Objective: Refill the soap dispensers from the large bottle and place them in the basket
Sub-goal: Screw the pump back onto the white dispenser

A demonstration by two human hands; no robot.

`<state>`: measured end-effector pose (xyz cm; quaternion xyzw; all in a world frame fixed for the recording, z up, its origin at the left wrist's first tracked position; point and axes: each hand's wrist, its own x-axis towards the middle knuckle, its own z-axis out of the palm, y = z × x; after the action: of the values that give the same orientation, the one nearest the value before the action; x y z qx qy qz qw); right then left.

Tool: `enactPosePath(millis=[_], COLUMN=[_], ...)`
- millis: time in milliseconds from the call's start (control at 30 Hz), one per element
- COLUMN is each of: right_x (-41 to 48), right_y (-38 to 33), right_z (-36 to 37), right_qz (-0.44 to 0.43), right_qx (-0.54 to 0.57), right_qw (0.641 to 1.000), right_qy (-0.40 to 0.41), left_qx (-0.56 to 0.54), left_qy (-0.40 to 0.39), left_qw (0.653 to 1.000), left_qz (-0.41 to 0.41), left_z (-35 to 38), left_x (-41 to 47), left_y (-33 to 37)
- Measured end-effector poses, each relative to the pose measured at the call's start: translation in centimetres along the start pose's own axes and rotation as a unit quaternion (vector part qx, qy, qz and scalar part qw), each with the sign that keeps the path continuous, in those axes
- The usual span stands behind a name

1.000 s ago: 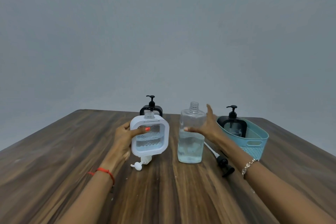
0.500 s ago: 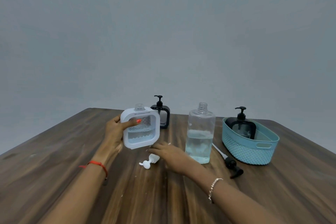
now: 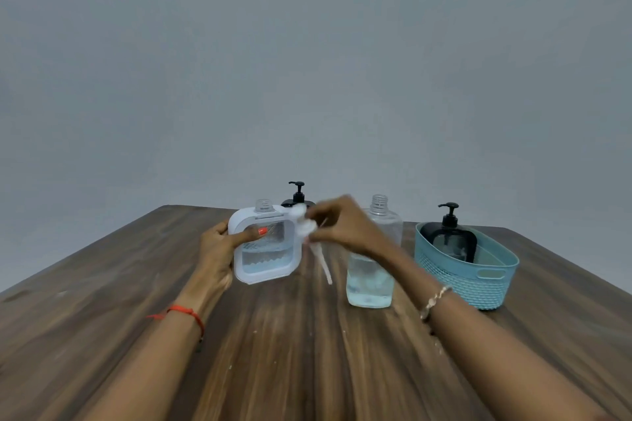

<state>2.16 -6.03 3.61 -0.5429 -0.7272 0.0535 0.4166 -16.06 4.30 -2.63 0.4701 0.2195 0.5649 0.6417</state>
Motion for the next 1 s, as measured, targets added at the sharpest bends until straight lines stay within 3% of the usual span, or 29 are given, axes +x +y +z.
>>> enactPosePath(millis=[133,233,733,1000], right_x=[2.2,3.2,2.7,0.8], right_y=[-2.9,-4.4,-5.8,-3.2], right_z=[-4.7,-6.4,-7.9,-4.5], right_qz=[-0.032,-0.044,-0.050,0.013], right_qx=[0.206,0.246,0.219,0.114], right_qw=[0.962,0.942,0.948,0.987], right_qy=[0.177,0.225,0.224,0.111], left_qx=[0.002,0.001,0.015,0.007], left_qy=[-0.027,-0.049,-0.092,-0.105], left_qw=[1.000,0.999,0.995,0.994], left_qz=[-0.009,-0.015,-0.019,-0.019], left_z=[1.6,2.9,5.2,6.3], left_x=[-0.9,-1.7,-3.4,-3.8], left_y=[0.0,0.0,0.0,0.2])
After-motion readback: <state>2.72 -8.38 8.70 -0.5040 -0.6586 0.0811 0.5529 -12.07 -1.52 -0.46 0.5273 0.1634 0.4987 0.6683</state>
